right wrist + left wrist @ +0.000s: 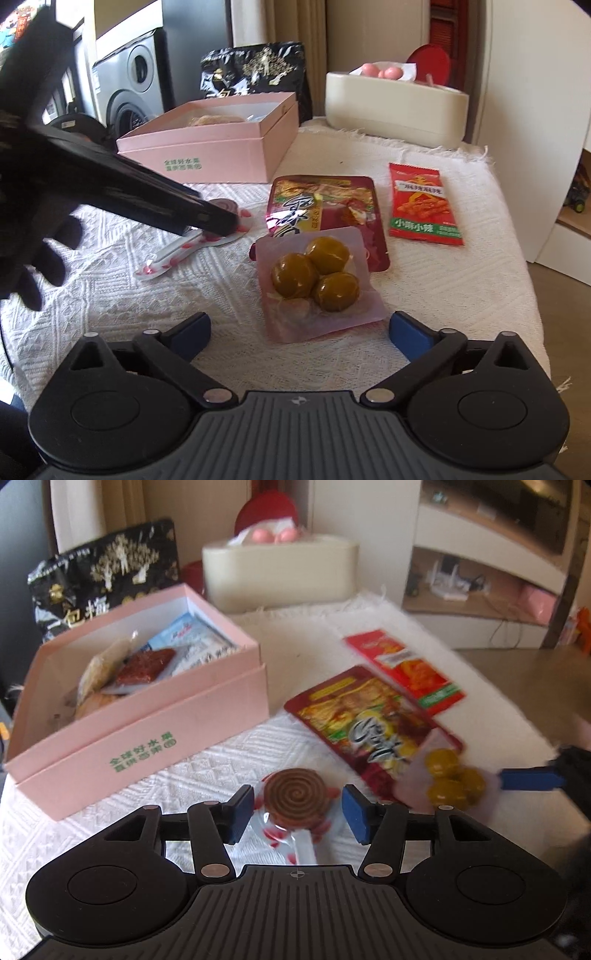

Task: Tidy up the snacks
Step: 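Grasp the brown swirl lollipop with the left gripper while the right holds the candy pack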

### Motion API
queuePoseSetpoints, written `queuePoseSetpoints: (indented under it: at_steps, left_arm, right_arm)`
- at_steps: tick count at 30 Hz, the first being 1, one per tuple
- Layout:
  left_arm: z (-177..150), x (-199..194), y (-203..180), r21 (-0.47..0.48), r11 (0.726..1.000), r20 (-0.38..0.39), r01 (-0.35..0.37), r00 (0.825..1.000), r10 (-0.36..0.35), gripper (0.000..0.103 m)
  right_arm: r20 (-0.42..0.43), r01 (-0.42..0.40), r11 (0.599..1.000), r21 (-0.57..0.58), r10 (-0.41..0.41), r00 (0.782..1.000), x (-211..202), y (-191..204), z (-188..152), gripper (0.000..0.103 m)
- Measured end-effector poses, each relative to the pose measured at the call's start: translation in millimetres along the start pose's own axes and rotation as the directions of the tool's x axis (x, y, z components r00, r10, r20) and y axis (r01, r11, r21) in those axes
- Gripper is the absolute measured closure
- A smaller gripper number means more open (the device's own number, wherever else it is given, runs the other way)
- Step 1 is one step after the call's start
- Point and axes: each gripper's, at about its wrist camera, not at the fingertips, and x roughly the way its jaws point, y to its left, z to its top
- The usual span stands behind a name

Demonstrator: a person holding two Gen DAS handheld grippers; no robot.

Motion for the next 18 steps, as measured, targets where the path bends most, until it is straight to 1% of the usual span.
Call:
queuePoseSetpoints:
  at_steps: [1, 5, 10, 13, 15, 17, 18]
  left_arm:
    - [-0.3, 1.9, 0.1, 0.002, 1.0, 0.019, -0.002, 1.0, 0.002, 0.041]
    - [1.9, 5.1, 2.5, -0.023, 1.0, 0.015, 0.014, 1.0, -0.014, 0.044]
    - [0.5, 3.2, -0.5, 0.0, 1.0, -0.001, 0.01, 1.0, -0.01, 0.043]
    - [-0.8, 2.7, 0.1, 0.002, 1.0, 0.007, 0.013, 1.0, -0.013, 0.043]
    - [-2.2, 2.0, 0.4, 0.009, 1.0, 0.011, 0.018, 1.0, -0.018, 0.043]
    - [-4.2, -0.1, 1.2, 0.019, 0.999, 0.011, 0.025, 1.0, -0.026, 0.043]
    - [-5.4, -1.2, 1.4, 0.024, 0.999, 0.01, 0.028, 1.0, -0.029, 0.043]
  right_arm:
    - [-0.003, -0.004, 1.0, 0.0, 0.004, 1.0, -0.2, -0.4, 0.4, 0.0]
    - [-0.021, -0.005, 1.0, -0.017, 0.005, 1.0, 0.4, 0.8, 1.4, 0.0]
    - [-0.025, -0.009, 0.999, -0.039, 0.008, 1.0, 0.8, 1.7, 1.3, 0.0]
    - [-0.018, -0.014, 0.999, -0.039, 0.013, 1.0, -0.8, 1.7, 0.2, 0.0]
    - [-0.013, -0.014, 0.999, -0.041, 0.013, 1.0, -2.8, 1.6, 0.1, 0.001]
    - [-0.004, 0.001, 0.999, -0.034, -0.001, 1.0, -5.0, 0.3, 1.9, 0.007]
    - [0.008, 0.019, 0.999, -0.031, -0.018, 1.0, -6.3, -0.5, 3.4, 0.008]
